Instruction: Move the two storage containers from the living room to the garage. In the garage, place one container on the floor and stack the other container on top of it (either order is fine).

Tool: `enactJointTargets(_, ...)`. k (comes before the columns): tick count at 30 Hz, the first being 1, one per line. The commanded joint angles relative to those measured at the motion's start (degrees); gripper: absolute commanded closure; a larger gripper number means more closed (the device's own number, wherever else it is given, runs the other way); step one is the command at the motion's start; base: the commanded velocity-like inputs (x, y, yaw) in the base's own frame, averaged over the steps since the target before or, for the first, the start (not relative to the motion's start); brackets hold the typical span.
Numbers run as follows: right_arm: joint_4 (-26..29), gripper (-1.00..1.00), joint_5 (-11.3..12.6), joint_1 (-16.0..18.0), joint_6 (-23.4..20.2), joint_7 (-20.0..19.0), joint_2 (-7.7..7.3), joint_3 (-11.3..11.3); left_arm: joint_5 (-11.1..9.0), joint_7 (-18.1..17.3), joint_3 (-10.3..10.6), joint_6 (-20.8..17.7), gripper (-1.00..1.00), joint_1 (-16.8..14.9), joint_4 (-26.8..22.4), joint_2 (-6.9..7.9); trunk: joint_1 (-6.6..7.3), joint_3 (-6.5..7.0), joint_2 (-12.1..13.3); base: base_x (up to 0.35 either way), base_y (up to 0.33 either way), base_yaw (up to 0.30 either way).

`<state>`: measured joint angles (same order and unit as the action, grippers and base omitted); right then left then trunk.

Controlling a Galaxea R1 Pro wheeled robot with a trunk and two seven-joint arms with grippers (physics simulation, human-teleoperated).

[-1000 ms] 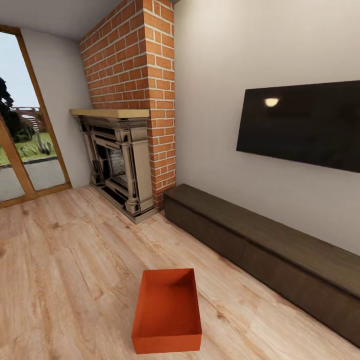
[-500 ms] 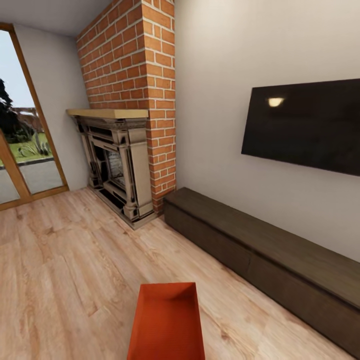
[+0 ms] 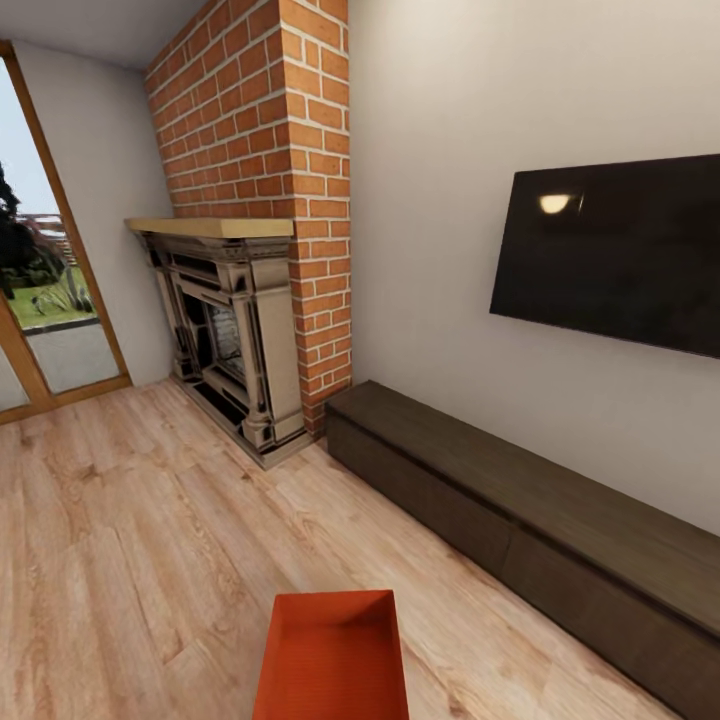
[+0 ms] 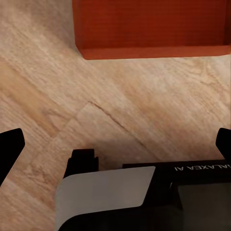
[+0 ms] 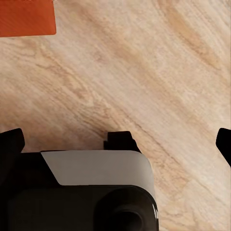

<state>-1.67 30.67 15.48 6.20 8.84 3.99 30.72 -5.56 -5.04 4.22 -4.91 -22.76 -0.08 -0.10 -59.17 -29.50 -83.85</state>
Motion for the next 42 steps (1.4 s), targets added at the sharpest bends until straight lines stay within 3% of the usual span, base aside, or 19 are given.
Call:
enactJointTargets(1, -0.2, -1.00, 0.5, 0.1, 0.3, 0.0, 0.05, 0.5, -0.6, -0.1, 0.4, -0.2, -1.00, -0.1, 0.0, 0.01, 0.00, -0.05, 0.0, 0.017, 0.000, 0.000)
enactJointTargets(14, -0.2, -1.00, 0.5, 0.0, 0.3, 0.0, 0.05, 0.5, -0.6, -0.1, 0.4, -0.2, -1.00, -0.1, 0.0, 0.18, 0.00, -0.05, 0.0, 0.107, 0.000, 0.000)
enactJointTargets(42, -0.2, -1.00, 0.5, 0.1, 0.2, 0.0, 0.05, 0.5, -0.6, -0.1, 0.4, -0.2, -1.00, -0.1, 0.0, 0.19, 0.00, -0.05, 0.0, 0.002, 0.045, 0.000)
